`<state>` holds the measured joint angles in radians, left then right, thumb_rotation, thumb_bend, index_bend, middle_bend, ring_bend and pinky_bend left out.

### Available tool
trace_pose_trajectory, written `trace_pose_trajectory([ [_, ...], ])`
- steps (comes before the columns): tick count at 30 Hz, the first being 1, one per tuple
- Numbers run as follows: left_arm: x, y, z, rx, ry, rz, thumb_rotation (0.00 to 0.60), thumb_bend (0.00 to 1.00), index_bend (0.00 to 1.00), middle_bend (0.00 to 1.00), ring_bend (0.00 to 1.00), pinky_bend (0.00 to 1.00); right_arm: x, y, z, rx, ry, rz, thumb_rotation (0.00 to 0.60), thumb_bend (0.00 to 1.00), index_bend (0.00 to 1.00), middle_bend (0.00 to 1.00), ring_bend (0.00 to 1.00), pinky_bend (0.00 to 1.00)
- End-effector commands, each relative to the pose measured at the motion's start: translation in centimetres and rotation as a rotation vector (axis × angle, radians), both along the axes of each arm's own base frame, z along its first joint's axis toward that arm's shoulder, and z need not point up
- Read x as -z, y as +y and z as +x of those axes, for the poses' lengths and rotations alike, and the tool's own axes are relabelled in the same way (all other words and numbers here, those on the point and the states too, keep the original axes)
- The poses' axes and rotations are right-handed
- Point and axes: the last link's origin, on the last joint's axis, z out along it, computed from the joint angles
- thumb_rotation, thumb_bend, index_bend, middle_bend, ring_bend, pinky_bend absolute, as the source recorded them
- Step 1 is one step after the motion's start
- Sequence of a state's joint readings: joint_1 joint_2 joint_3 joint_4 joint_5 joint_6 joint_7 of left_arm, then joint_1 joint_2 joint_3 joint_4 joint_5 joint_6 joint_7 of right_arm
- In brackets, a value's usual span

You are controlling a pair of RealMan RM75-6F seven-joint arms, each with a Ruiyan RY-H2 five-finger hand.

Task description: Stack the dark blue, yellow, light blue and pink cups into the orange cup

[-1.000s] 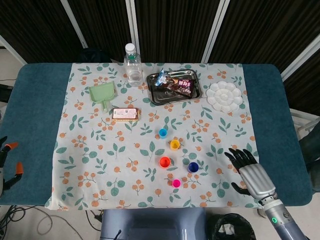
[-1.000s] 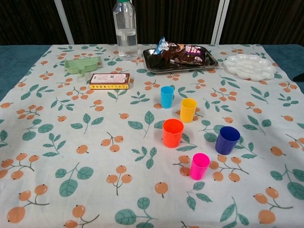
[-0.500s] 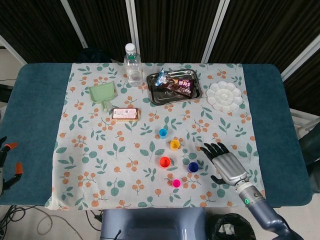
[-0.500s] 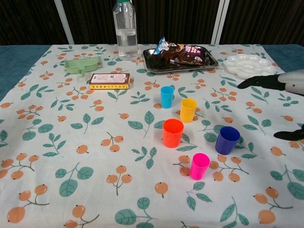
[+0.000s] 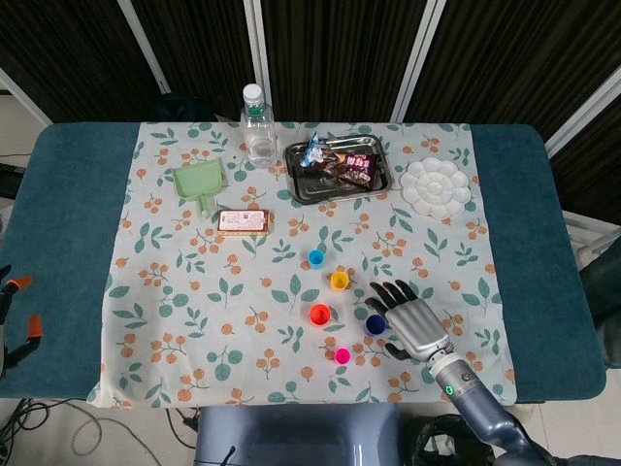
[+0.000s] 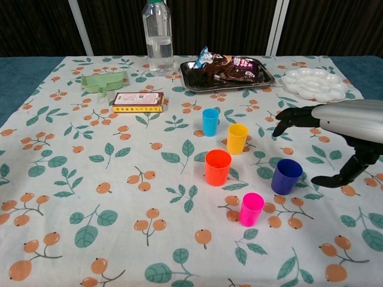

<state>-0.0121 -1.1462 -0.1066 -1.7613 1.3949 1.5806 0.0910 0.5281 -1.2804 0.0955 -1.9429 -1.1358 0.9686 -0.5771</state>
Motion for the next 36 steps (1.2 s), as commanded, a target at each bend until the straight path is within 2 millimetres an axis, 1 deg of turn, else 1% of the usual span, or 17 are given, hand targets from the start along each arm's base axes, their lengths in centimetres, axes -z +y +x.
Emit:
trace_pose_trajectory([
  [1,0.0,0.0,0.0,-0.001,0.0,-0.001,0.6,0.47,0.24,0.06,0.0,0.03,0.5,-0.3,-0.1,0.007,0.001,-0.008,0.6,0.36,0.21,0.0,0.0,0.0],
  [11,0.0,0.0,-0.1,-0.006,0.003,-0.002,0.6,0.47,0.24,0.06,0.0,0.03,1.5,-0.8,-0.5,0.014,0.008,-0.016,0.6,0.36,0.3,0.0,0.0,0.0],
  [19,0.1,-0.1,-0.1,-0.005,0.005,-0.007,0.6,0.47,0.24,0.06,0.0,0.03,2.3,-1.0,-0.2,0.005,-0.007,-0.023,0.6,0.36,0.33,0.0,0.0,0.04],
  [28,0.0,0.0,-0.1,-0.008,0.005,-0.005,0.6,0.47,0.24,0.06,0.0,0.03,3.0,-1.3,0.0,-0.013,-0.005,-0.035,0.6,0.36,0.35,0.0,0.0,0.04],
  [36,0.0,0.0,-0.2,-0.011,0.005,-0.003,0.6,0.47,0.24,0.06,0.0,0.03,3.2,-1.4,-0.2,-0.009,-0.007,-0.041,0.6,0.36,0.38,0.0,0.0,0.04],
])
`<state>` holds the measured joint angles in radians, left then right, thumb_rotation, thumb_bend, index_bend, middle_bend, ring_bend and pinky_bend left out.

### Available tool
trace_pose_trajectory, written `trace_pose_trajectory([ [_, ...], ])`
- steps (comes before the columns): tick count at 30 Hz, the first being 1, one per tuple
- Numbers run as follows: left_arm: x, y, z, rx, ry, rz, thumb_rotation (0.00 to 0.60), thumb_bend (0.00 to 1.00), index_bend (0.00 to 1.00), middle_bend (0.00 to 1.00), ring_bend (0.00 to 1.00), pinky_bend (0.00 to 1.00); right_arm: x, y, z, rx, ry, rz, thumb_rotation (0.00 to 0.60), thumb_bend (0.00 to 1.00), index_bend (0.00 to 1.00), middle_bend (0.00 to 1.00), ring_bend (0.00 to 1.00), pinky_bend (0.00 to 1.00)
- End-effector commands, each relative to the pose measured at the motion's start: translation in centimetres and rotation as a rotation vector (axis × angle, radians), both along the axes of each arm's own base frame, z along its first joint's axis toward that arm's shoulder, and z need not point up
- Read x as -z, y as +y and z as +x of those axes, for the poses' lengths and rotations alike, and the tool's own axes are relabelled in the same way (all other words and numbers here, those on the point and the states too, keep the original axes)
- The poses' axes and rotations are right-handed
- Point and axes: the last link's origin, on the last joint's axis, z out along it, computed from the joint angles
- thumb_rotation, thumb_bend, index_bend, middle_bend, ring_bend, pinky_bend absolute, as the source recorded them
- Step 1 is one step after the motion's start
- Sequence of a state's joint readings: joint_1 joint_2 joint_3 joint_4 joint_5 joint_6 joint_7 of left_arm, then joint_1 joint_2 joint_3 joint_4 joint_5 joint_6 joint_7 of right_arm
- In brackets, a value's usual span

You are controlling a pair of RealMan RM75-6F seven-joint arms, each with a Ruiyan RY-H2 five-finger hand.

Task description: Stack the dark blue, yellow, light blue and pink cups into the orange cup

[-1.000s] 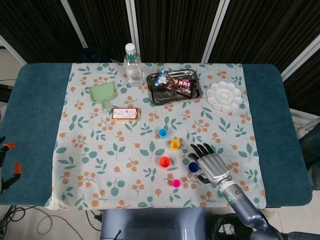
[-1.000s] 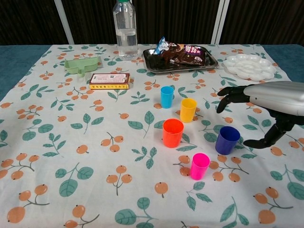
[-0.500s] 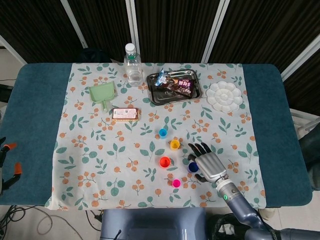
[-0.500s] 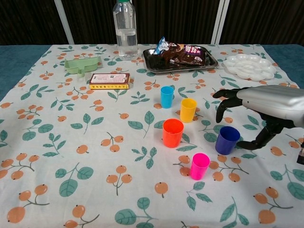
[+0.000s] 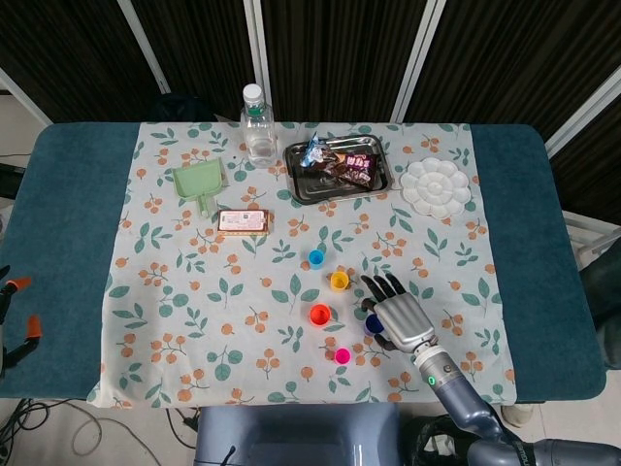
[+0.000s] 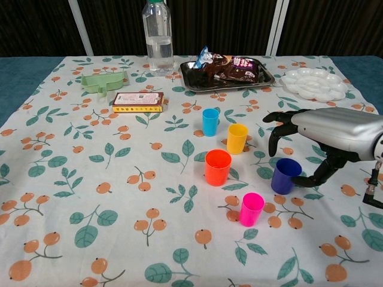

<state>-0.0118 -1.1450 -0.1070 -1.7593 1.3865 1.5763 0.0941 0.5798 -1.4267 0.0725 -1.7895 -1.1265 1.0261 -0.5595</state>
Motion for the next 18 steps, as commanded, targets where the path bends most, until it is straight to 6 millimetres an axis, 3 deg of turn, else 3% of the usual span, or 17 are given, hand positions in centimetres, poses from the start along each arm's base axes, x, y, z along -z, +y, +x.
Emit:
trace_pose_trajectory([
  [1,0.02,-0.01,-0.01,-0.001,0.001,-0.002,0.6,0.47,0.24,0.06,0.0,0.03,0.08,-0.03,-0.08,0.003,-0.002,-0.002,0.6,0.36,0.38,0.0,0.0,0.05],
  [18,0.06,0.0,-0.07,-0.004,0.004,-0.006,0.6,0.47,0.24,0.06,0.0,0.03,0.33,-0.12,-0.59,0.021,0.0,0.003,0.6,0.36,0.4,0.0,0.0,0.06],
])
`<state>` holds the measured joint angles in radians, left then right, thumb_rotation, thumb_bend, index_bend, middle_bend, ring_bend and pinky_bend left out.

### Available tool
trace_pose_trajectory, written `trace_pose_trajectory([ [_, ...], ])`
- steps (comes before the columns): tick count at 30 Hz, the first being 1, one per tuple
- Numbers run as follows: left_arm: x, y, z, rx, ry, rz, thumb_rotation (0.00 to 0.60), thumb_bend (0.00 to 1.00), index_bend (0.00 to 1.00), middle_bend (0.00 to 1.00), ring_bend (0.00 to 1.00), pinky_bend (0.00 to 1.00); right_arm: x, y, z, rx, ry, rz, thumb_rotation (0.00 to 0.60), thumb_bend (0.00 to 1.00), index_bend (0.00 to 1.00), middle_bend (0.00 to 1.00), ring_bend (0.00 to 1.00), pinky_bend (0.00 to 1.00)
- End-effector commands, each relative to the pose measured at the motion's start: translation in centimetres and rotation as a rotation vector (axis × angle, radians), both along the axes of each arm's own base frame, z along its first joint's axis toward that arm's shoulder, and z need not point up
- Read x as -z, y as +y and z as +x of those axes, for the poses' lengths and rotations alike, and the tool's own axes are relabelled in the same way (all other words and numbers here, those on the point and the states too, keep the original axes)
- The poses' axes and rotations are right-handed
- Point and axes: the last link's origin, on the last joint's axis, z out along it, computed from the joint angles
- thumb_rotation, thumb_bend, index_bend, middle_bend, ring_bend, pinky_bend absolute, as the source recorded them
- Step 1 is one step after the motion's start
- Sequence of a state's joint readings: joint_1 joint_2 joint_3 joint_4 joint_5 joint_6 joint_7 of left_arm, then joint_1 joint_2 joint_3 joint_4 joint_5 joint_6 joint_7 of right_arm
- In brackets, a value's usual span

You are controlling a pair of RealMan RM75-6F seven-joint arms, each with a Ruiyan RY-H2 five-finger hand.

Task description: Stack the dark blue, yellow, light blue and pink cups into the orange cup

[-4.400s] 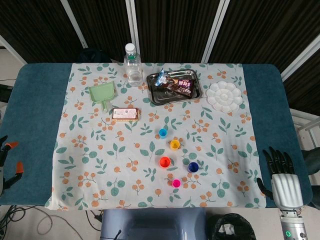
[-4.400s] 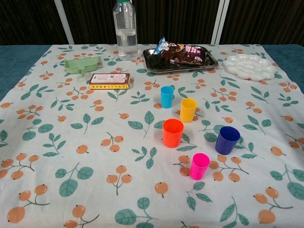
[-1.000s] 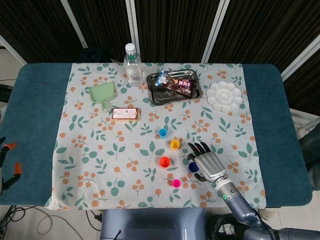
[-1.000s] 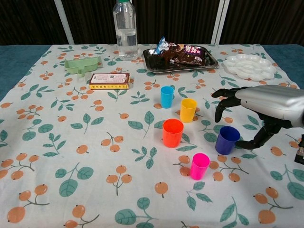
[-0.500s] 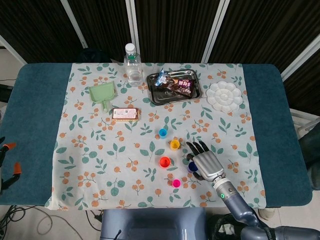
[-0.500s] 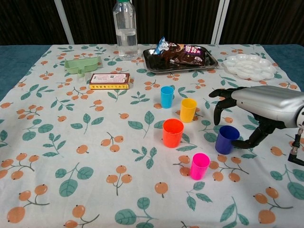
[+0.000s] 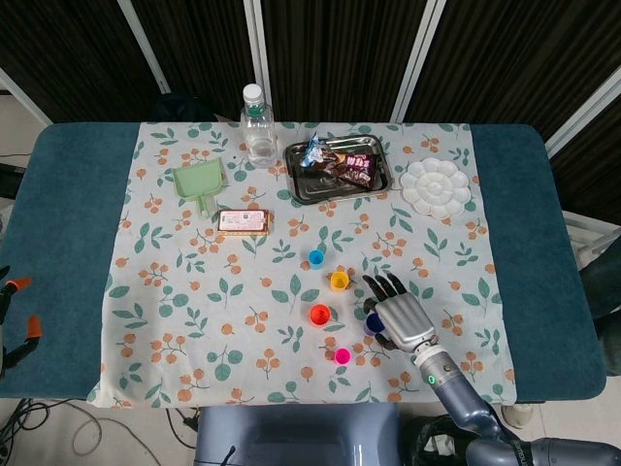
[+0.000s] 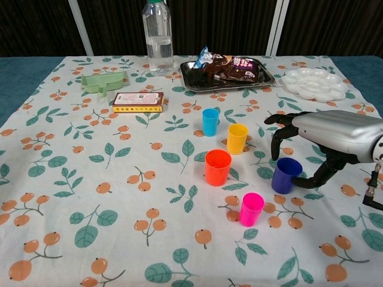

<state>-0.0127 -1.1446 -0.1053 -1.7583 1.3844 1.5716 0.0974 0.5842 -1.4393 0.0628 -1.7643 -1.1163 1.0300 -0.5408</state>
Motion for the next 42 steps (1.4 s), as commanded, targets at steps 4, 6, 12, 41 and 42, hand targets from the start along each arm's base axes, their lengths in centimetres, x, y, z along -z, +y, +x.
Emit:
trace_pose_trajectory([
  [4,0.0,0.0,0.0,-0.003,0.001,-0.003,0.6,0.47,0.25,0.06,0.0,0.03,-0.2,0.0,-0.2,0.005,0.004,0.003,0.6,0.36,0.4,0.0,0.0,0.06],
  [6,0.1,0.0,0.0,-0.003,0.003,-0.006,0.6,0.47,0.25,0.06,0.0,0.03,-0.2,0.0,-0.2,0.006,0.007,0.003,0.6,0.36,0.4,0.0,0.0,0.06],
  [12,0.1,0.0,0.0,-0.004,0.003,-0.007,0.6,0.47,0.25,0.06,0.0,0.03,-0.2,-0.1,-0.3,0.012,0.01,0.007,0.6,0.36,0.41,0.0,0.0,0.06],
  [41,0.2,-0.1,0.1,-0.005,0.003,-0.014,0.6,0.47,0.25,0.06,0.0,0.04,-5.2,-1.6,5.0,-0.101,-0.038,-0.024,0.6,0.39,0.5,0.0,0.0,0.06],
  [42,0.2,-0.1,0.1,-0.005,0.002,-0.013,0.6,0.47,0.25,0.06,0.0,0.04,-5.3,-1.7,5.6,-0.113,-0.041,-0.024,0.6,0.39,0.5,0.0,0.0,0.06],
])
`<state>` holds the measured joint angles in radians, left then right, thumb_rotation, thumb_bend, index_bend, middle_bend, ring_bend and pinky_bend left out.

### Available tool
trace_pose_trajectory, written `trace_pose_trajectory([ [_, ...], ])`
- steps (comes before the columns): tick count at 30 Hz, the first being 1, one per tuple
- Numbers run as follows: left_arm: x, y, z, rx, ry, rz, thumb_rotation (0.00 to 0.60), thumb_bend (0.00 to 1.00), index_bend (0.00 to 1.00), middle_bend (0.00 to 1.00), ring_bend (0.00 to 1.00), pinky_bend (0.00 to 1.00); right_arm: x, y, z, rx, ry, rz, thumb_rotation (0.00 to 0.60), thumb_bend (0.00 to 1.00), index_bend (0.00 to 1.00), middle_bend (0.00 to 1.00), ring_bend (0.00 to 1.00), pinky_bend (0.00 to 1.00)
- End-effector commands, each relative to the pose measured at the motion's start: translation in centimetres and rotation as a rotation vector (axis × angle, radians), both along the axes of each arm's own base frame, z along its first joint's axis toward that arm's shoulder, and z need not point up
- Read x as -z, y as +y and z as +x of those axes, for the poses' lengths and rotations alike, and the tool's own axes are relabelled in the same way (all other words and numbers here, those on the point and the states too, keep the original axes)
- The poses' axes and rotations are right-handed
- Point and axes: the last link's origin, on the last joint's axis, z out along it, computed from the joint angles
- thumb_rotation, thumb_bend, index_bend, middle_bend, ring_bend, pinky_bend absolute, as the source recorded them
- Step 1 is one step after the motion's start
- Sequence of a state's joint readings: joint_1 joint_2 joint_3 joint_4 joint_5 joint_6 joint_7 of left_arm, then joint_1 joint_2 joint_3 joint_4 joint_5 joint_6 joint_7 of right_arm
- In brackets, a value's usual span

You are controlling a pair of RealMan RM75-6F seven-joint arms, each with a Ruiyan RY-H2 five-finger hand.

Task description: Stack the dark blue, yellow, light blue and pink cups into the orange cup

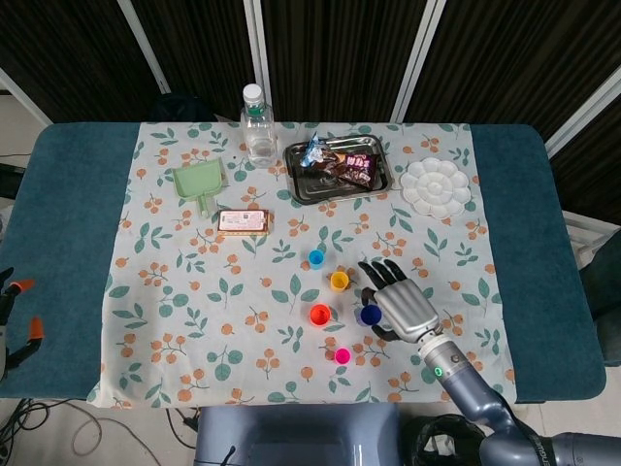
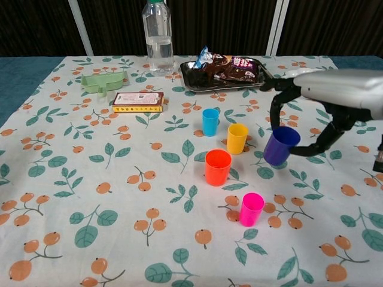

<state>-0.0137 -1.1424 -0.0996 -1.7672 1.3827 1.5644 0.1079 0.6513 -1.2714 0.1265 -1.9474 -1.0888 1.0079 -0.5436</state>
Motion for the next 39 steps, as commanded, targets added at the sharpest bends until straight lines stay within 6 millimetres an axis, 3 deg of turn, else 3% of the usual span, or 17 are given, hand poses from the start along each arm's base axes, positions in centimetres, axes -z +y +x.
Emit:
trace_pose_trajectory([
  [1,0.0,0.0,0.0,0.0,-0.001,0.001,0.6,0.47,0.25,0.06,0.0,0.04,-0.7,-0.5,2.1,-0.046,-0.003,-0.007,0.6,0.39,0.5,0.0,0.0,0.06],
  [8,0.0,0.0,0.0,-0.001,-0.006,0.001,0.6,0.47,0.25,0.06,0.0,0.04,0.1,-0.8,5.2,-0.072,-0.027,0.032,0.6,0.39,0.5,0.0,0.0,0.06],
  [18,-0.2,0.1,-0.1,-0.001,-0.008,0.006,0.6,0.47,0.25,0.06,0.0,0.04,2.5,-0.9,7.6,-0.079,-0.057,0.059,0.6,0.39,0.5,0.0,0.0,0.06],
  [25,-0.1,0.1,-0.1,-0.001,-0.008,0.006,0.6,0.47,0.25,0.06,0.0,0.04,4.0,-1.2,7.8,-0.058,-0.057,0.052,0.6,0.39,0.5,0.0,0.0,0.06],
  [39,-0.2,0.2,-0.1,-0.003,-0.008,0.007,0.6,0.47,0.25,0.06,0.0,0.04,5.1,-1.3,7.2,-0.037,-0.043,0.051,0.6,0.39,0.5,0.0,0.0,0.06],
])
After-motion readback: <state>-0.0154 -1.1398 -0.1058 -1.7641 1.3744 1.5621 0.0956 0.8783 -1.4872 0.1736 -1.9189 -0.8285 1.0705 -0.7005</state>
